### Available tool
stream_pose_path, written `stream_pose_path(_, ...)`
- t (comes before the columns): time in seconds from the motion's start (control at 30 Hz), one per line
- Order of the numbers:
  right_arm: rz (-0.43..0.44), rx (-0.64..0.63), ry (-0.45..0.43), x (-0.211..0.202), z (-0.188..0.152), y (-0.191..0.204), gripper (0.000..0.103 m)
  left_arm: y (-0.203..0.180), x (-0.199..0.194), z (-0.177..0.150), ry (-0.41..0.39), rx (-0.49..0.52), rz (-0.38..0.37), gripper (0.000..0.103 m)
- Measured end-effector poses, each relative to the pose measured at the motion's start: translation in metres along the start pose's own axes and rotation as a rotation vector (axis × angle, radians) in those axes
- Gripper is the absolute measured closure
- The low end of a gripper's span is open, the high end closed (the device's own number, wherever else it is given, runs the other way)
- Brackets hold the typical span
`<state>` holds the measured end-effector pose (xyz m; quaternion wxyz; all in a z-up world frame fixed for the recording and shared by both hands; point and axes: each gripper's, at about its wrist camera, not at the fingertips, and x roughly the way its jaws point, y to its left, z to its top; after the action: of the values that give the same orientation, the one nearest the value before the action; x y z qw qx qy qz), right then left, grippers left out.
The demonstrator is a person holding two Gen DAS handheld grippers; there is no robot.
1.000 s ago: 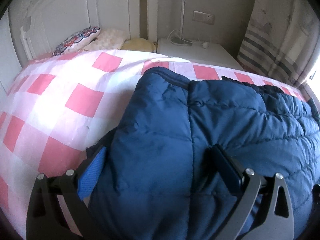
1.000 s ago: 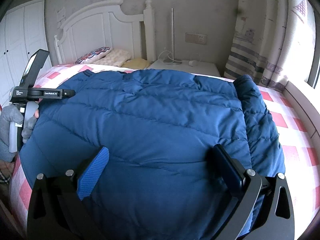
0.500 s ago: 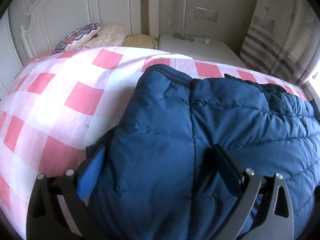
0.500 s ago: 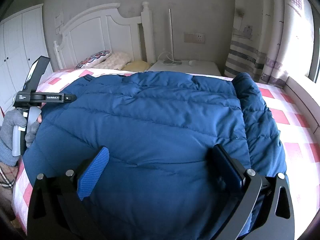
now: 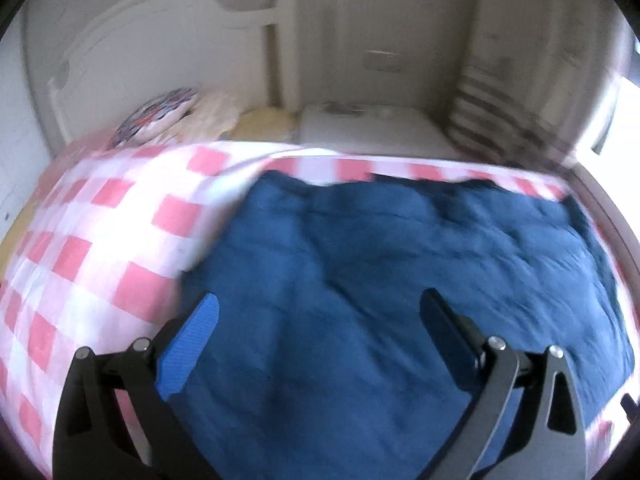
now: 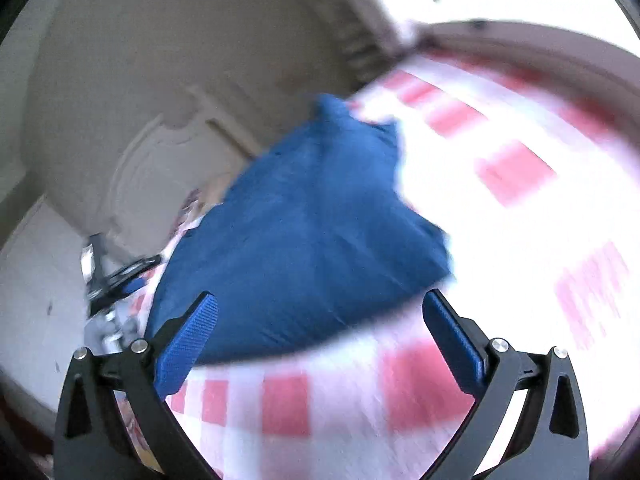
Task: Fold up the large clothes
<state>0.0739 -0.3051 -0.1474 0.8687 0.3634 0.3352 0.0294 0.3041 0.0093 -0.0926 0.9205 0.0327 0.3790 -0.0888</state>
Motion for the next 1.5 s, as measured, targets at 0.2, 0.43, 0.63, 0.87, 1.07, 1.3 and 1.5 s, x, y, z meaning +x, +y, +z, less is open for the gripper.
stream_pose_path(0.2,0.021,0.028,0.069,0.033,0.011,0.006,0.006,-0.045,0.038,-0.037,0.085,0.103,0.012,0.002)
stream_pose_path(0.43,-0.04,0.039,-0.014,0.095,0.037,0.041,0.004,-0.042,0.049,-0.039,0.112,0.128,-0.02,0.002)
stream_pose_path(0.63,0.144,0.112,-0.157,0.076,0.036,0.02,0.056,-0.042,0.048,-0.034,0.128,0.143,-0.009,0.002)
stream_pose_path(0.87,0.231,0.116,-0.212,0.033,0.02,0.012,0.069,-0.089,0.023,0.022,0.044,0.182,0.0,0.004)
stream_pose_path(1.07,0.257,0.075,-0.281,-0.011,0.018,0.016,0.069,-0.144,0.097,0.059,0.167,0.237,0.101,0.004)
stream_pose_path(1.3,0.213,0.014,-0.26,-0.028,0.014,0.016,0.069,-0.152,0.119,0.065,0.153,0.169,0.129,0.007)
stream_pose_path(1.5,0.197,-0.011,-0.263,-0.024,0.017,0.019,0.069,-0.132,0.013,0.007,0.007,0.229,-0.036,0.006)
